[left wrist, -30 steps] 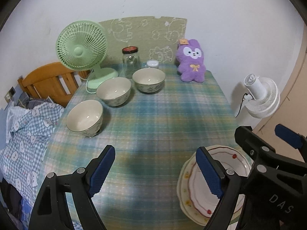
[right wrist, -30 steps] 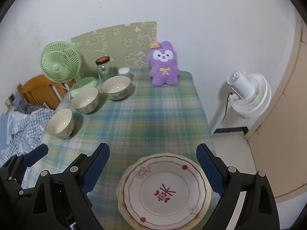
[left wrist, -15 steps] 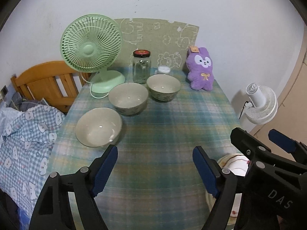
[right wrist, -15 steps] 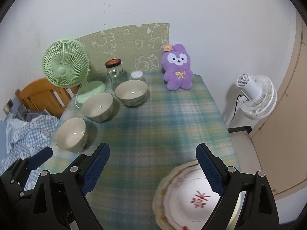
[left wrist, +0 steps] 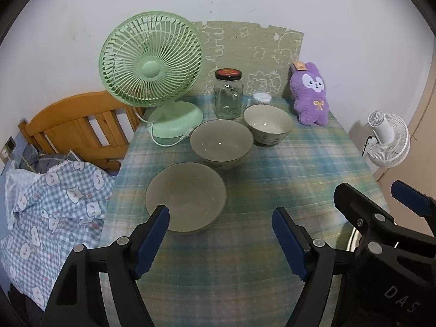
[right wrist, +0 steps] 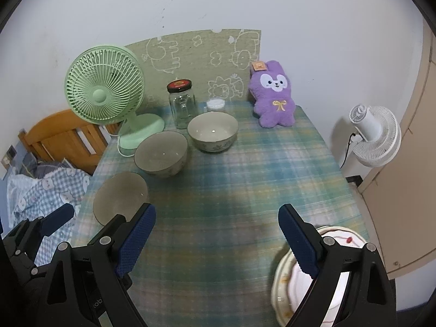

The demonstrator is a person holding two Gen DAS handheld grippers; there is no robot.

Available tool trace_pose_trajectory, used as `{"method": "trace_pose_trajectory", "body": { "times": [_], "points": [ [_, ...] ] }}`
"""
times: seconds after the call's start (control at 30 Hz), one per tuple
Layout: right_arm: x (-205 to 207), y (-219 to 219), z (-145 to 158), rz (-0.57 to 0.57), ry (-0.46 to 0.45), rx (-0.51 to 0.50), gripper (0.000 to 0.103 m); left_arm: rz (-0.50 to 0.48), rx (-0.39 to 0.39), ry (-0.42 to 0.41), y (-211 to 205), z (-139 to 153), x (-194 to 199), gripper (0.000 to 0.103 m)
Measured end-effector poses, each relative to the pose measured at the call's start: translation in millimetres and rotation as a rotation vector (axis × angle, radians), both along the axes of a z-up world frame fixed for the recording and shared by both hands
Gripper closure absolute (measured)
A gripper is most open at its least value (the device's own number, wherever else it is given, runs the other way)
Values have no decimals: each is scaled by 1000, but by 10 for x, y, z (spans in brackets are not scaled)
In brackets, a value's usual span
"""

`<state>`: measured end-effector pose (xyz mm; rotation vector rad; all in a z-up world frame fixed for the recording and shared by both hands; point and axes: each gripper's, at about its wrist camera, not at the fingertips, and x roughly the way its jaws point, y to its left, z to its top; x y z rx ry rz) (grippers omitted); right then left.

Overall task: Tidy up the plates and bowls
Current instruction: 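Move both grippers toward the plain grey plate beside the bowls, then close both grippers on the rim of the grey plate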

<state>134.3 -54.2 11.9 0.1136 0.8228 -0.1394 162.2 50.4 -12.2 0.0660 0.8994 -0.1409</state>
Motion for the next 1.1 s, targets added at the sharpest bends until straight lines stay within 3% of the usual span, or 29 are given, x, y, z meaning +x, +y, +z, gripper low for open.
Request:
{"method": "trace_pose_trajectory", "body": {
  "times": [0.4,0.67,0.93,1.0,1.1],
  "points": [
    [334,400,-224,-29,1,18,16,22,22,10,414,-198,322,25],
    [595,616,-498,-38,34,40,22,14,68,28,573,-432,554,37],
    [862,788,-752,-33,74,50,32,13,86,53,681,-646,750,46],
    [931,820,-834,-33,90,59,40,17,92,62,707,-707,796,48],
    [1022,865,-949,-28,113,64,45,18,90,80,735,-802,851,48]
  ]
}}
